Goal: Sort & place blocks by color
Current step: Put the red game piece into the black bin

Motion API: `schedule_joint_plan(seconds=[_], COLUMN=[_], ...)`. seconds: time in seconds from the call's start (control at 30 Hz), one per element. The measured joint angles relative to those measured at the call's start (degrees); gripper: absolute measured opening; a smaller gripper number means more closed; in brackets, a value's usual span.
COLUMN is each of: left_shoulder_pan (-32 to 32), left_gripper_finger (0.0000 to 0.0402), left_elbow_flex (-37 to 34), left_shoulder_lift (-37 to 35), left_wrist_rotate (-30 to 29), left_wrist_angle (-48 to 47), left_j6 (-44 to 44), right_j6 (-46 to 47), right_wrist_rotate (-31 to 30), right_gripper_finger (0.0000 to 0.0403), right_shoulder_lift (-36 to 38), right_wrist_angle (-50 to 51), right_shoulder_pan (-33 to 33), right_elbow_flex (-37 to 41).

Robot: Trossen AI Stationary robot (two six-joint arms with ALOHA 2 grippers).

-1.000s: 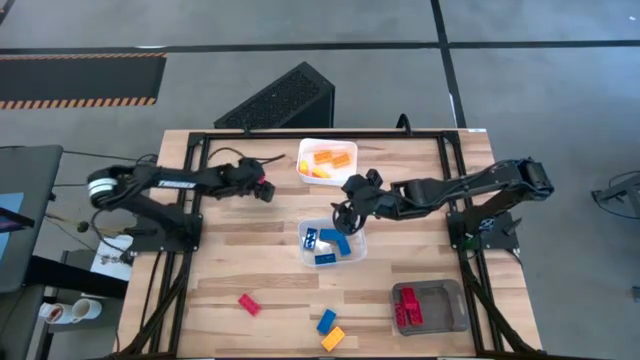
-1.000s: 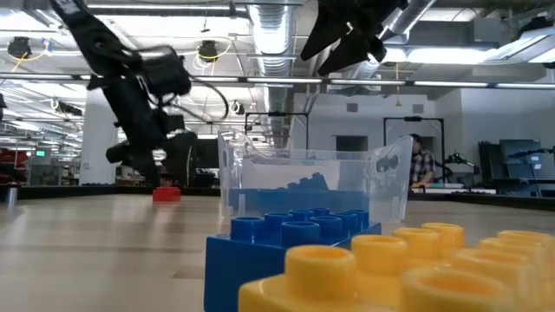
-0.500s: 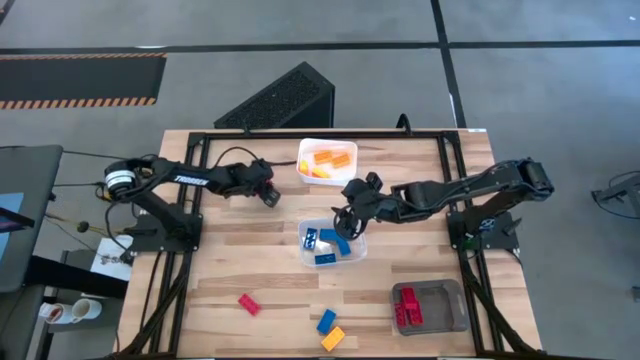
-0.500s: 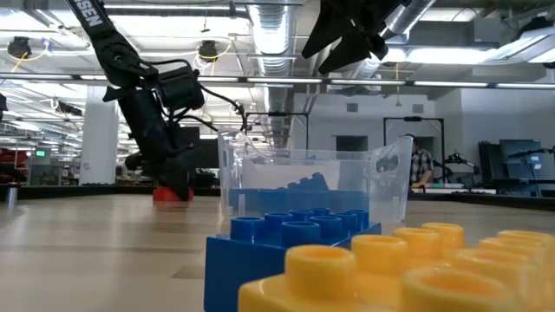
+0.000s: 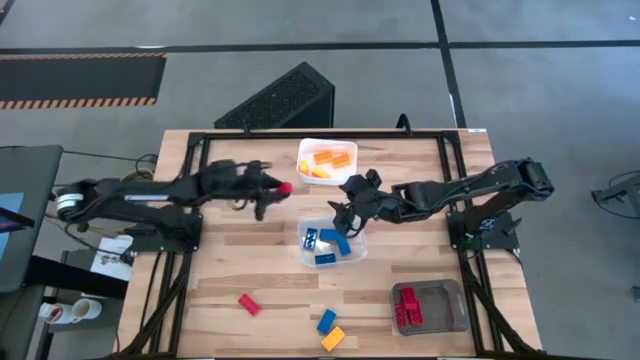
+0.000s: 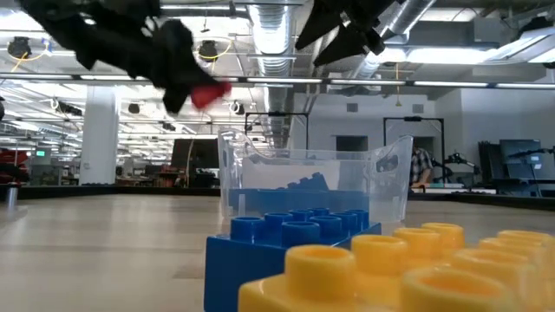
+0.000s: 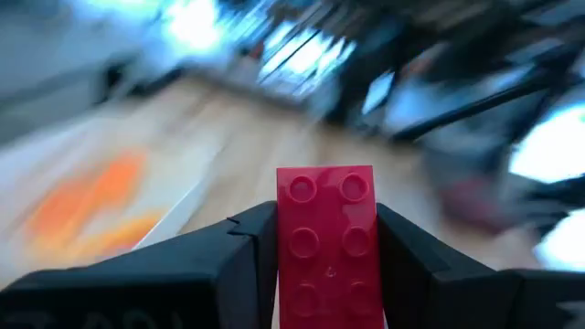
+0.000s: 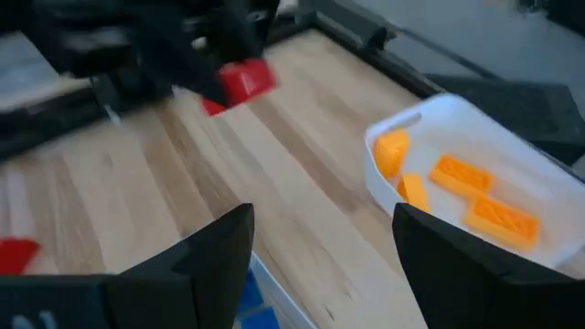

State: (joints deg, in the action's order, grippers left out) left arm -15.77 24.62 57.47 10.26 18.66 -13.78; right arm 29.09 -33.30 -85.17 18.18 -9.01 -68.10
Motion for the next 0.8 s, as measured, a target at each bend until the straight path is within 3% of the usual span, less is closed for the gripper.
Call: schedule_joint_plan(seconds=[0.07, 0.17, 0.37, 0.6, 0.8], left_shoulder_pan=[2.2, 5.85, 12.6, 16.59, 17.0], left_gripper_finger=[0.0103, 0.0103, 0.0103, 0.0103, 0.0103], left_elbow_flex=[-2.98, -7.5, -12.56, -10.01, -6.6], left_shoulder_lift=[-3.39, -7.52, -8.91, -3.87, 3.02], left_wrist_rotate=[3.59, 6.51, 3.53, -1.62, -3.31], left_wrist_angle=[8.71, 21.2, 37.7, 39.09, 39.02], left_j6=[-0.43, -2.48, -3.38, -0.92, -0.19], right_j6=[-1.83, -11.16, -18.47, -23.33, -24.57], right_wrist_rotate=[-1.54, -1.34, 0.44, 8.5, 9.23], right_gripper_finger=[0.0281, 0.0281, 0.0282, 0.0282, 0.0282], right_shoulder_lift=[-0.02, -0.02, -1.83, -12.72, -20.52], right_wrist_angle=[-5.94, -23.37, -50.15, -72.27, -75.14], right_shoulder_pan=[-1.95, -6.12, -7.28, -4.25, -1.86], right_elbow_flex=[0.22, 2.98, 11.96, 14.57, 10.33])
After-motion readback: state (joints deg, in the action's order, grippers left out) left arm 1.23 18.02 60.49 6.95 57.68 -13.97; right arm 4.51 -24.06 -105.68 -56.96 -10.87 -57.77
